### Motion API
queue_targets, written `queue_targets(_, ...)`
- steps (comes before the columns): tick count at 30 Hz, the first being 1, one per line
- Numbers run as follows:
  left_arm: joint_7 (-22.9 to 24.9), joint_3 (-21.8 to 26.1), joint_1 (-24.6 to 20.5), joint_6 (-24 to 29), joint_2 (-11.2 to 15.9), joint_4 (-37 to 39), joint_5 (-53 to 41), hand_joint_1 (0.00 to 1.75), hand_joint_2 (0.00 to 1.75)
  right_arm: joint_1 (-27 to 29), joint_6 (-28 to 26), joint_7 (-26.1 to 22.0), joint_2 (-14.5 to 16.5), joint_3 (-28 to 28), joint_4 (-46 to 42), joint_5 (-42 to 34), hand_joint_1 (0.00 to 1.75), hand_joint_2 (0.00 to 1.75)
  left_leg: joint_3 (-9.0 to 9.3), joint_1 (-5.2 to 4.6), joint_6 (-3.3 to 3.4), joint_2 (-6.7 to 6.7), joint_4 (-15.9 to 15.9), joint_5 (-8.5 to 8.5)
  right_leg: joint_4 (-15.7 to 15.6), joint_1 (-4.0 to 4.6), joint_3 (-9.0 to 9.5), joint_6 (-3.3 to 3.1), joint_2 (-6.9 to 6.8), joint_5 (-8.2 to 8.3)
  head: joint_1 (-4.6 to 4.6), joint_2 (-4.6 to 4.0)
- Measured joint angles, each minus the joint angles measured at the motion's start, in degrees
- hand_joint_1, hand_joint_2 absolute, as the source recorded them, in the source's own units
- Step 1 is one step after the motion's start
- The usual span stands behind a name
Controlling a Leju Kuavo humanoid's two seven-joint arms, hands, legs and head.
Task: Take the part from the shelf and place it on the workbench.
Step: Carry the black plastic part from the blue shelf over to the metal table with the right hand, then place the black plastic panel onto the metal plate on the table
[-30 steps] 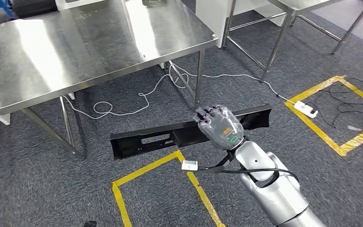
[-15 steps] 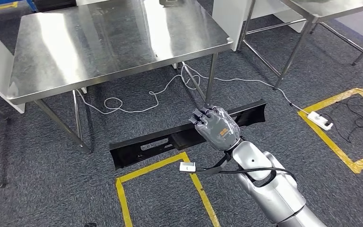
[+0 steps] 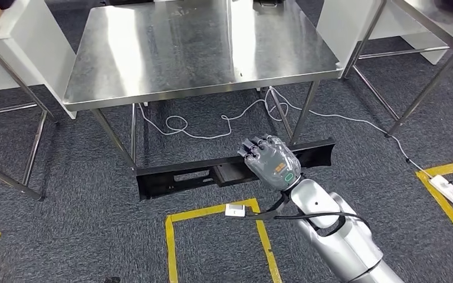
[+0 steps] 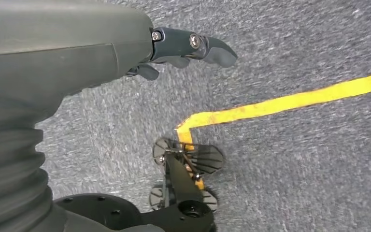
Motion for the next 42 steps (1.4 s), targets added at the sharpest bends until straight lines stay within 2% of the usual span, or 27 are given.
queue_targets(2, -0.03, 0.04, 0.19, 0.02, 0.03, 0.0, -0.05, 0.0, 1.75, -0.07, 0.01, 0.0, 0.07, 0.01, 0.0, -0.01, 1.69, 1.75, -0.45, 0.18, -0.33, -0.48, 0.3, -0.14, 0.2, 0.16, -0.04, -0.99, -0.44, -0.02, -0.02, 0.0)
queue_targets(4, -0.03, 0.11, 0.47, 0.05, 0.05, 0.0, -0.09, 0.0, 1.75, -0.21, 0.01, 0.0, 0.21, 0.02, -0.02, 0.02, 1.69, 1.75, -1.14, 0.32, -0.82, 1.44, 1.83, -1.09, 0.16, 0.02, 0.16, -1.68, -1.04, -0.07, -0.15, 0.0)
queue_targets(6, -0.03, 0.16, 0.45, 0.07, 0.05, 0.0, -0.13, 0.0, 1.75, -0.3, 0.01, 0.0, 0.32, 0.02, -0.02, 0.01, 1.69, 1.75, -3.78, 0.35, -1.37, 4.68, 7.55, -4.19, 0.11, 0.16, 0.45, -2.22, -1.76, -0.26, -0.4, 0.0)
queue_targets(8, -0.03, 0.2, 0.32, 0.07, 0.05, 0.0, -0.15, 0.0, 1.75, -0.26, 0.02, 0.0, 0.32, 0.02, 0.01, 0.01, 1.69, 1.75, -7.87, 0.47, -1.59, 6.03, 15.37, -7.43, 0.12, 0.48, 0.59, -2.57, -2.75, -0.52, -0.51, 0.0)
queue_targets(9, -0.03, 0.21, 0.32, 0.06, 0.05, 0.0, -0.15, 0.0, 1.75, -0.25, 0.02, 0.0, 0.32, 0.03, 0.02, 0.01, 1.69, 1.75, -9.16, 0.48, -1.53, 6.18, 17.49, -7.8, 0.13, 0.62, 0.65, -2.71, -3.25, -0.63, -0.53, 0.0)
queue_targets(10, -0.03, 0.24, 0.34, 0.06, 0.05, 0.0, -0.15, 0.0, 1.75, -0.24, 0.02, 0.0, 0.33, 0.04, 0.02, 0.01, 1.69, 1.75, -9.27, 0.45, -1.32, 6.26, 17.28, -6.96, 0.14, 0.79, 0.78, -2.81, -3.76, -0.77, -0.54, 0.0)
queue_targets(11, -0.03, 0.3, 0.35, 0.06, 0.05, 0.0, -0.15, 0.0, 1.75, -0.26, 0.02, 0.0, 0.35, 0.05, 0.02, 0.01, 1.69, 1.75, -8.06, 0.35, -0.92, 6.47, 14.6, -5.13, 0.13, 1.01, 1.01, -2.89, -4.26, -0.95, -0.54, 0.0)
queue_targets(13, -0.03, 0.48, 0.27, 0.09, 0.21, -0.01, -0.17, 0.0, 1.75, -0.31, 0.02, 0.0, 0.38, 0.02, -0.02, 0.0, 1.69, 1.75, -3.82, -0.34, 0.59, 8.62, 6.33, -1.33, 0.04, 1.39, 1.6, -2.96, -5.28, -1.37, -0.42, 0.0)
queue_targets(14, -0.09, 0.55, 0.18, 0.11, 0.28, -0.02, -0.24, 0.0, 1.75, -0.35, 0.02, 0.0, 0.38, 0.0, -0.03, 0.0, 1.69, 1.75, -2.24, -0.82, 1.3, 9.82, 3.26, -0.37, -0.03, 1.53, 1.82, -2.9, -5.77, -1.54, -0.32, 0.0)
queue_targets(15, -0.16, 0.61, 0.09, 0.14, 0.36, -0.03, -0.32, 0.0, 1.75, -0.38, 0.02, 0.01, 0.38, -0.02, -0.03, 0.0, 1.69, 1.75, -1.46, -1.29, 1.86, 10.67, 1.65, -0.13, -0.11, 1.55, 1.96, -2.75, -6.3, -1.68, -0.34, 0.0)
queue_targets(16, -0.23, 0.65, 0.01, 0.15, 0.42, -0.04, -0.39, 0.0, 1.75, -0.41, 0.02, 0.01, 0.39, -0.03, -0.04, 0.01, 1.69, 1.75, -1.37, -1.6, 2.14, 10.76, 1.32, -0.34, -0.25, 1.56, 2.07, -2.51, -6.89, -1.78, -0.35, 0.0)
queue_targets(18, -0.33, 0.68, -0.01, 0.15, 0.4, -0.04, -0.45, 0.0, 1.75, -0.55, 0.05, 0.01, 0.48, -0.08, -0.14, 0.07, 1.69, 1.75, -0.83, -1.51, 2.45, 9.4, 0.27, 0.02, -0.59, 1.72, 2.43, -2.08, -7.59, -2.02, -0.5, 0.0)
queue_targets(20, -0.34, 0.71, -0.03, 0.1, 0.33, -0.04, -0.46, 0.0, 1.75, -0.87, 0.14, 0.03, 0.56, -0.22, -0.28, 0.15, 1.69, 1.75, 0.31, -0.97, 2.6, 8.03, -1.33, 0.73, 1.36, 1.82, 1.76, -1.95, -5.51, -3.14, -0.35, 0.0)
queue_targets(22, -0.33, 0.72, -0.23, 0.04, 0.23, -0.04, -0.47, 0.0, 1.75, -1.12, 0.33, 0.07, 0.55, -0.37, -0.32, 0.22, 1.69, 1.75, 0.87, -0.72, 2.61, 6.86, -2.06, 1.11, 6.84, 1.56, -0.88, -2.18, -2.79, -5.35, -0.12, 0.0)
queue_targets(23, -0.32, 0.72, -0.32, 0.02, 0.23, -0.04, -0.48, 0.0, 1.75, -1.18, 0.41, 0.08, 0.54, -0.4, -0.31, 0.25, 1.69, 1.75, 0.87, -0.71, 2.62, 6.54, -2.04, 1.13, 8.99, 1.47, -1.99, -2.3, -2.34, -6.17, -0.05, 0.0)
queue_targets(25, -0.32, 0.72, -0.36, 0.02, 0.22, -0.04, -0.48, 0.0, 1.75, -1.17, 0.47, 0.09, 0.52, -0.4, -0.3, 0.27, 1.69, 1.75, 0.86, -0.7, 2.62, 6.33, -2.04, 1.12, 10.29, 1.43, -2.67, -2.35, -2.24, -6.65, 0.02, 0.0)
queue_targets(27, -0.25, 0.72, -0.35, -0.04, 0.13, -0.04, -0.46, 0.0, 1.75, -0.98, 0.57, 0.09, 0.41, -0.4, -0.22, 0.29, 1.69, 1.75, 0.87, -0.69, 2.55, 5.3, -2.02, 1.06, 13.63, 1.22, -4.81, -2.04, -2.17, -7.38, 0.02, 0.0)
queue_targets(29, -0.08, 0.8, -0.19, -0.2, -0.05, -0.04, -0.34, 0.0, 1.75, -1.15, 0.76, 0.13, 0.18, -0.45, -0.07, 0.0, 1.69, 1.75, 0.83, -0.65, 1.71, 3.0, -1.35, 0.5, 8.44, 0.62, -3.67, -0.57, -1.93, -3.79, 0.11, 0.0)
queue_targets(30, 0.01, 0.89, -0.09, -0.27, -0.1, -0.04, -0.26, 0.0, 1.75, -1.39, 0.85, 0.2, 0.13, -0.47, 0.03, -0.18, 1.69, 1.75, 0.72, -0.67, 1.2, 2.12, -0.93, 0.16, 4.26, 0.46, -2.18, -0.15, -1.8, -1.5, 0.14, 0.0)
queue_targets(31, 0.04, 1.0, 0.03, -0.31, -0.13, -0.04, -0.18, 0.0, 1.75, -1.71, 0.91, 0.34, 0.12, -0.49, 0.11, -0.32, 1.69, 1.75, 0.58, -0.67, 0.7, 1.63, -0.53, -0.16, -0.12, 0.41, -0.38, -0.06, -1.69, 0.55, 0.16, 0.0)
queue_targets(33, 0.09, 1.23, 0.24, -0.31, -0.03, -0.03, -0.13, 0.0, 1.75, -2.16, 0.91, 0.8, 0.15, -0.51, 0.3, -0.17, 1.69, 1.75, 0.31, -0.57, 0.26, 1.68, -0.19, -0.47, -0.36, 0.45, -0.21, -1.04, -1.64, 0.7, 0.14, 0.0)
queue_targets(35, 0.14, 1.41, 0.41, -0.33, 0.05, -0.03, -0.13, 0.0, 1.75, -2.69, 0.82, 1.18, 0.15, -0.61, 0.42, 0.06, 1.69, 1.75, -0.43, -0.38, -0.38, 3.01, 1.82, -1.83, -0.46, 0.2, 0.08, -1.75, -1.66, 0.68, -0.11, 0.0)
queue_targets(37, 0.16, 1.52, 0.37, -0.46, 0.05, -0.02, -0.13, 0.0, 1.75, -3.08, 0.8, 1.28, 0.16, -0.74, 0.45, 0.19, 1.69, 1.75, -3.42, -0.06, -1.17, 5.04, 8.25, -5.09, -0.49, 0.22, 0.41, -2.32, -1.73, 0.46, -0.46, 0.0)
queue_targets(39, 0.15, 1.56, 0.35, -0.64, 0.04, -0.02, -0.13, 0.0, 1.75, -3.18, 0.81, 1.29, 0.12, -0.83, 0.56, 0.28, 1.69, 1.75, -7.45, 0.33, -1.59, 5.96, 15.64, -7.74, -0.48, 0.47, 0.55, -2.57, -1.87, 0.28, -0.55, 0.0)
queue_targets(40, 0.14, 1.57, 0.37, -0.7, 0.03, -0.02, -0.17, 0.0, 1.75, -3.18, 0.8, 1.29, 0.09, -0.84, 0.65, 0.31, 1.69, 1.75, -8.44, 0.42, -1.59, 6.07, 16.97, -7.61, -0.47, 0.58, 0.61, -2.65, -1.93, 0.21, -0.56, 0.0)
queue_targets(41, 0.14, 1.58, 0.38, -0.68, 0.03, -0.02, -0.23, 0.0, 1.75, -3.19, 0.79, 1.3, 0.09, -0.84, 0.71, 0.32, 1.69, 1.75, -8.22, 0.46, -1.45, 6.09, 15.92, -6.33, -0.47, 0.68, 0.71, -2.71, -1.96, 0.14, -0.58, 0.0)
queue_targets(42, 0.14, 1.6, 0.38, -0.63, 0.04, -0.02, -0.3, 0.0, 1.75, -3.22, 0.76, 1.3, 0.1, -0.84, 0.75, 0.33, 1.69, 1.75, -6.82, 0.42, -1.13, 6.1, 12.68, -4.2, -0.48, 0.79, 0.9, -2.73, -1.96, 0.05, -0.59, 0.0)
